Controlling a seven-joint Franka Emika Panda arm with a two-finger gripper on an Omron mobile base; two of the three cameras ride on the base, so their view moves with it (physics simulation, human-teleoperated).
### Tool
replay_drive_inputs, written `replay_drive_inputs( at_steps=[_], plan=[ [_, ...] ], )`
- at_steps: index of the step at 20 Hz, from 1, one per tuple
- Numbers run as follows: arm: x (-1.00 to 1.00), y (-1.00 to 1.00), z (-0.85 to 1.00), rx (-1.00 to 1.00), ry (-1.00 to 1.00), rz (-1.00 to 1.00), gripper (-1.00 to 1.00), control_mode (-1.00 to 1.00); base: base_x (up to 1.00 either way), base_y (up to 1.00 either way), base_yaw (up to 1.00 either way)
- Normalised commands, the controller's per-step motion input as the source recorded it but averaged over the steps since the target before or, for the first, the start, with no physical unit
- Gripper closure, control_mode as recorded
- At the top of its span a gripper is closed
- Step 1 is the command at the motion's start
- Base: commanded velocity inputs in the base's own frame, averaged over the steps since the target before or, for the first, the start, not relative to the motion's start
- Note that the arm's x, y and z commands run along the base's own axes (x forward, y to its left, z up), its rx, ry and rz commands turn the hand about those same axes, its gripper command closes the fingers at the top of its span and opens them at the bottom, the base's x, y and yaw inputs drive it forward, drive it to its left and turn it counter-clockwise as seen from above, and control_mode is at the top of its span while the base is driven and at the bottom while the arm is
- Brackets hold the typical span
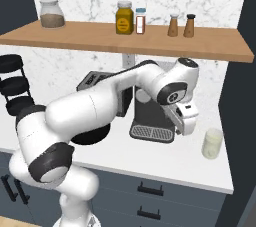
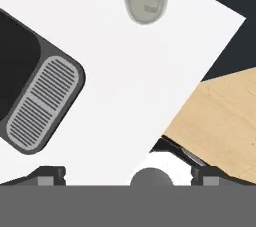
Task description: Grab a lemon wedge from the fridge and one ice cube from the ice bowl, and put them in the glass of lemonade.
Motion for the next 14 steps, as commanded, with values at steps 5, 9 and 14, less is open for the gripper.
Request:
replay_drive_inputs(
  at_steps=[5,9,14],
  plan=[
    [-0.03,1.0,-0.01,-0.18,0.28,0.34,-1.0,-1.0,0.0,0.0,0.0],
    [0.0,1.0,-0.22,-0.05,0.22,0.54,-1.0,-1.0,0.0,0.0,0.0],
    [0.0,1.0,-0.64,0.01,0.0,0.63,-1.0,-1.0,0.0,0.0,0.0]
  ],
)
